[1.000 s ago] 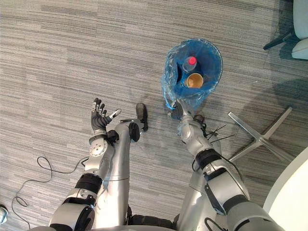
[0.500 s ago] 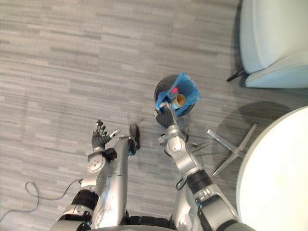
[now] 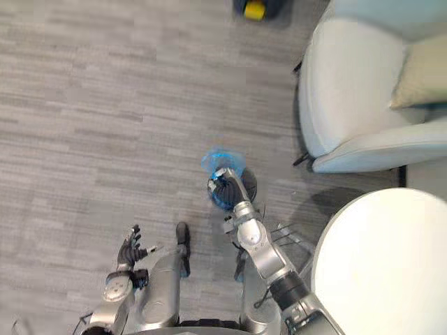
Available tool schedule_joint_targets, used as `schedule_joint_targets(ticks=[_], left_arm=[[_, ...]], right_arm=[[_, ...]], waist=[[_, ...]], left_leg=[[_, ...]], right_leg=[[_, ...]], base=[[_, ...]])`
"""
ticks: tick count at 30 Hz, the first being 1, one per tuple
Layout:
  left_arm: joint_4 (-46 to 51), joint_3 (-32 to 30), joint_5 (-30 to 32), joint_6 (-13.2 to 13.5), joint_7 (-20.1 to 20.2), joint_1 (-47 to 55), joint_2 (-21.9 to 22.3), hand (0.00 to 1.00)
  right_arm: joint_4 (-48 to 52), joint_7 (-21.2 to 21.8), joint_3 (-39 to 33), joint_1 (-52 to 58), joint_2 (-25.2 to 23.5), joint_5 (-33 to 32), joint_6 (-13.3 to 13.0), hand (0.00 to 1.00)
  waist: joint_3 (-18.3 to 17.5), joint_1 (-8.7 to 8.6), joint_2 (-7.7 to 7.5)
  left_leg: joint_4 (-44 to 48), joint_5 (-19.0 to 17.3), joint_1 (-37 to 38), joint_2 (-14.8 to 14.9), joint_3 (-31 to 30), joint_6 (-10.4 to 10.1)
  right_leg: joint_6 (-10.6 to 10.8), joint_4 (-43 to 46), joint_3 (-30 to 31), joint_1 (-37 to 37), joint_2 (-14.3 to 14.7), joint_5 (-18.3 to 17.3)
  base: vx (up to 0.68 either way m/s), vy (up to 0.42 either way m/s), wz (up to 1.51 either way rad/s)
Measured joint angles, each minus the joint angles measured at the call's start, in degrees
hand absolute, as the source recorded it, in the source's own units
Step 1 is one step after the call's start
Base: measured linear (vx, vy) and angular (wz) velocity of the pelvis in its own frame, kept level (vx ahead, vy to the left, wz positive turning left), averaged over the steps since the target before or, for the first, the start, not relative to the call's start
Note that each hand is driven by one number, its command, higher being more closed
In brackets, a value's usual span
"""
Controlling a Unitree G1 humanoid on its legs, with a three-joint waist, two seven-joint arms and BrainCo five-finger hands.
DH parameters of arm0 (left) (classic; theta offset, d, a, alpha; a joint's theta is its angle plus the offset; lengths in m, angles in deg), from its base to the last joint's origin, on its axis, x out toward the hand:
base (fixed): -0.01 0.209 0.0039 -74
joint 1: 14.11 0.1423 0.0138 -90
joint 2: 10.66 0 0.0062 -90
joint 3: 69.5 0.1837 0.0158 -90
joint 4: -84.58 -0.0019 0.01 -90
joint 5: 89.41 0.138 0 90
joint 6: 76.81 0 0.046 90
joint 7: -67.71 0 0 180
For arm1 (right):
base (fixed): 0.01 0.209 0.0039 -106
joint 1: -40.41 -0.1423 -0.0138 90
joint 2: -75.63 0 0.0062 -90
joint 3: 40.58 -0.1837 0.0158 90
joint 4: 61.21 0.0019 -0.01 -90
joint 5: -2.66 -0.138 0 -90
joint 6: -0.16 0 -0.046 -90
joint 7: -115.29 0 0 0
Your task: Gather rubbish on tea table into small bin, then transfer packed bag to large trash can.
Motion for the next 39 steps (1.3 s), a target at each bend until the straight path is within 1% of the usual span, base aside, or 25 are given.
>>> schedule_joint_targets(ticks=[4, 9, 10, 11, 12, 13, 14, 15, 17, 18, 20, 21, 22, 23, 24, 25, 26, 27, 28, 29, 31, 32, 33, 35, 39], left_arm=[[3.6, 0.2, 0.6, 0.1, 1.1, 3.2, 1.1, 0.0], [7.8, 1.6, 0.5, 0.1, 1.2, 5.0, 1.1, 0.0], [9.9, 1.6, 0.5, 0.1, 1.2, 5.2, 1.2, 0.0], [11.1, 1.6, 0.4, 0.1, 1.3, 5.4, 1.2, 0.0], [13.1, 1.5, 0.4, 0.4, 1.6, 4.9, 1.9, 0.0], [14.6, 1.7, 0.4, 0.5, 2.1, 4.6, 1.5, 0.0], [15.4, 1.7, 0.4, 0.6, 2.3, 4.6, 1.3, 0.0], [17.5, 1.6, 0.4, 0.7, 2.3, 4.7, 0.8, 0.0], [20.9, 1.2, 0.4, 0.8, 2.2, 4.7, 0.5, 0.0], [22.7, 1.3, 0.4, 0.8, 2.2, 4.9, 0.4, 0.0], [26.7, 2.1, 0.4, 1.7, 2.1, 6.2, 1.2, 0.0], [27.3, 2.8, 0.4, 2.0, 2.2, 6.3, 1.7, 0.0], [27.7, 4.1, 0.5, 1.9, 2.2, 5.9, 2.2, 0.0], [28.2, 4.9, 0.5, 1.9, 2.2, 6.0, 2.2, 0.0], [29.2, 6.7, 0.6, 2.0, 2.2, 5.4, 2.0, 0.0], [29.5, 7.8, 1.5, 2.1, 2.2, 3.0, 1.0, 0.0], [29.7, 8.3, 2.1, 2.2, 2.2, 1.7, 1.0, 0.0], [29.6, 8.9, 3.2, 2.4, 2.2, -0.2, 0.8, 0.0], [29.7, 9.1, 3.9, 2.5, 2.2, -0.8, 0.8, 0.0], [29.7, 9.5, 5.3, 2.9, 2.0, -2.0, 0.7, 0.0], [29.5, 10.0, 6.3, 3.3, 1.9, -3.1, 0.7, 0.0], [29.2, 11.3, 7.4, 3.4, 1.4, -4.5, 0.8, 0.0], [28.9, 12.0, 7.9, 3.4, 1.1, -5.5, 0.5, 0.0], [27.9, 14.0, 9.8, 3.3, 0.9, -7.3, 0.0, 0.0], [27.5, 15.2, 11.8, 3.2, 1.0, -7.5, -0.5, 0.0]], right_arm=[[3.3, 1.2, 0.5, 0.2, 0.1, 0.0, -1.6, 1.0], [3.3, 1.1, 2.0, -3.7, 0.2, 0.0, -1.9, 1.0], [3.3, 1.1, 2.5, -5.2, 0.4, 0.0, -1.9, 1.0], [3.3, 1.1, 2.7, -5.8, 0.5, 0.0, -1.9, 1.0], [3.7, 0.9, 2.5, -7.5, 0.7, -0.1, -1.9, 1.0], [4.4, 0.9, 2.4, -8.0, 1.4, -0.2, -1.9, 1.0], [5.0, 0.9, 2.5, -8.2, 1.8, -0.5, -1.9, 1.0], [6.0, 0.9, 2.5, -9.0, 2.3, -0.9, -2.4, 1.0], [7.7, 0.9, 2.5, -11.5, 3.5, -2.5, -3.1, 1.0], [8.8, 0.9, 2.5, -12.8, 4.8, -3.1, -3.2, 1.0], [9.7, 1.0, 2.7, -15.8, 6.3, -4.7, -3.8, 1.0], [9.7, 1.0, 2.6, -17.8, 7.8, -5.7, -4.3, 1.0], [9.3, 1.0, 2.8, -17.9, 9.6, -7.5, -4.4, 1.0], [9.1, 1.1, 3.3, -17.9, 10.7, -8.2, -4.3, 1.0], [9.1, 1.2, 3.7, -17.9, 13.2, -9.4, -4.2, 1.0], [9.0, 1.2, 3.5, -18.5, 14.9, -10.3, -4.2, 1.0], [9.0, 1.3, 3.4, -19.1, 15.6, -10.7, -4.2, 1.0], [9.0, 1.8, 3.4, -19.9, 15.7, -11.7, -4.1, 1.0], [9.1, 2.2, 3.5, -20.2, 15.7, -11.8, -4.1, 1.0], [9.3, 2.4, 3.5, -20.3, 15.5, -12.0, -4.2, 1.0], [9.8, 2.4, 3.5, -20.5, 14.7, -12.8, -4.2, 1.0], [10.2, 2.7, 3.5, -20.8, 14.6, -13.5, -4.4, 1.0], [10.4, 2.7, 3.3, -20.9, 14.3, -13.6, -4.5, 1.0], [10.8, 3.8, 3.6, -20.9, 12.2, -13.7, -4.5, 1.0], [12.3, 4.9, 6.1, -22.9, 8.7, -14.0, -4.5, 1.0]], waist=[[-3.5, 0.31, 0.16], [-3.7, 0.31, 0.3], [-3.5, 0.36, 0.35], [-3.5, 0.36, 0.93], [-2.7, 0.28, 2.34], [-2.6, 0.25, 2.83], [-2.4, 0.46, 3.31], [-2.8, 1.02, 2.67], [-3.5, 2.32, 1.73], [-4.1, 2.98, 3.08], [-5.1, 4.35, 3.57], [-4.5, 4.56, 6.0], [-4.4, 4.44, 7.86], [-4.6, 4.34, 8.4], [-4.8, 3.84, 9.02], [-4.6, 3.23, 7.62], [-4.5, 2.99, 6.67], [-4.6, 2.91, 5.59], [-4.6, 2.92, 5.56], [-4.8, 2.63, 5.95], [-5.2, 1.3, 6.28], [-6.5, -0.14, 6.94], [-6.5, -0.26, 6.48], [-8.2, 0.4, 4.5], [-9.8, 0.55, 3.67]], left_leg=[[-2.5, -0.1, 5.1, -0.3, 1.0, -0.1], [-0.9, -1.8, 6.2, -0.5, 4.7, 0.2], [2.6, -3.5, 4.6, -1.1, 4.1, 2.4], [3.5, -3.9, 3.8, -0.6, 3.9, 2.9], [4.6, -4.1, 3.2, 1.3, 4.2, 3.3], [5.8, -4.0, 3.3, 1.2, 2.4, 3.3], [6.1, -3.9, 3.5, 1.0, 1.6, 3.3], [7.1, -3.3, 2.5, 0.3, -0.6, 3.3], [8.3, -1.9, -0.5, -0.3, -3.7, 2.8], [6.4, 0.2, -2.5, -0.6, -5.6, 2.6], [2.1, 3.9, -5.6, 0.0, -6.6, 2.6], [0.1, 7.6, -7.4, 0.7, -8.1, 2.0], [-3.0, 8.3, -7.7, 1.4, -10.1, 2.1], [-4.8, 8.2, -7.5, 1.7, -10.5, 2.0], [-7.9, 5.4, -7.1, 2.4, -9.7, 0.9], [-4.8, 0.2, -9.7, 1.4, -7.3, 1.9], [-1.2, -0.1, -11.1, 0.9, -6.2, 3.2], [7.2, -0.1, -12.5, -0.1, -4.5, 4.7], [11.1, -0.8, -12.0, -0.1, -3.9, 5.1], [18.1, -4.5, -9.0, 0.9, -3.4, 5.3], [18.5, -8.7, -3.6, 1.9, -3.2, 4.8], [8.7, -10.4, 2.3, 2.3, -2.5, 1.6], [4.2, -8.4, 3.7, 2.1, -2.4, -1.4], [-4.1, -2.7, 6.5, 0.1, -0.6, -1.3], [-6.3, -1.2, 8.2, -1.2, 1.0, -0.5]], right_leg=[[-0.3, -0.7, 4.2, 2.3, 0.3, 0.4], [-0.5, -0.3, 10.4, 0.4, 0.5, 3.1], [-0.7, 2.9, 10.7, -2.0, 0.1, 4.1], [-0.8, 2.5, 10.8, -2.2, 0.8, 5.5], [-3.0, 13.5, 10.0, -4.1, 0.8, -0.7], [-4.3, 27.5, 9.2, -4.2, 0.5, -7.4], [-4.1, 32.1, 9.3, -3.5, 0.6, -9.2], [-3.5, 37.6, 9.2, -0.9, 0.9, -10.9], [-1.8, 34.3, 9.1, 2.2, 2.5, -14.2], [-1.3, 27.6, 9.2, 3.6, 4.3, -15.2], [-2.3, 18.9, 9.9, 3.9, 6.0, -18.0], [-2.4, 16.3, 10.2, 3.4, 8.1, -18.6], [-3.2, 15.5, 8.7, 2.9, 9.9, -17.3], [-3.8, 15.2, 7.8, 2.7, 10.2, -16.6], [-5.0, 13.8, 5.5, 2.7, 10.3, -15.0], [-5.6, 12.0, 2.2, 2.0, 8.1, -13.7], [-6.2, 11.9, 1.6, 1.2, 6.8, -13.2], [-6.2, 10.7, 0.8, 0.7, 5.0, -11.4], [-6.1, 9.8, 0.7, 0.8, 4.6, -10.4], [-6.1, 8.1, 0.6, 1.2, 4.3, -8.7], [-5.6, 6.2, 0.0, 1.7, 4.4, -7.4], [-5.1, 3.2, -0.6, 1.6, 5.0, -5.7], [-4.7, 2.4, -0.6, 1.6, 4.7, -5.0], [-3.1, -1.9, 1.0, 1.4, 4.1, -0.9], [-2.3, -4.3, 3.6, 2.3, 3.7, 2.3]], base=[[0.08, 0.019, -0.38], [-0.11, 0.055, -0.64], [-0.19, 0.065, -0.54], [-0.35, 0.054, -0.54], [-0.31, 0.018, 0.06], [-0.28, -0.008, 0.32], [-0.17, -0.051, 0.81], [-0.22, -0.113, 0.82], [-0.26, -0.114, 0.83], [-0.29, -0.07, 0.58], [-0.27, -0.108, 0.36], [-0.32, -0.151, 0.49], [-0.34, -0.129, 0.62], [-0.32, -0.118, 0.91], [-0.31, -0.077, 1.2], [-0.39, -0.072, 1.18], [-0.31, -0.04, 0.97], [-0.26, -0.046, 0.44], [-0.21, -0.017, 0.31], [-0.23, 0.017, 0.12], [-0.18, 0.077, 0.25], [-0.16, 0.117, 0.37], [-0.15, 0.121, 0.24], [-0.05, 0.101, -0.1], [-0.03, 0.095, -0.16]])
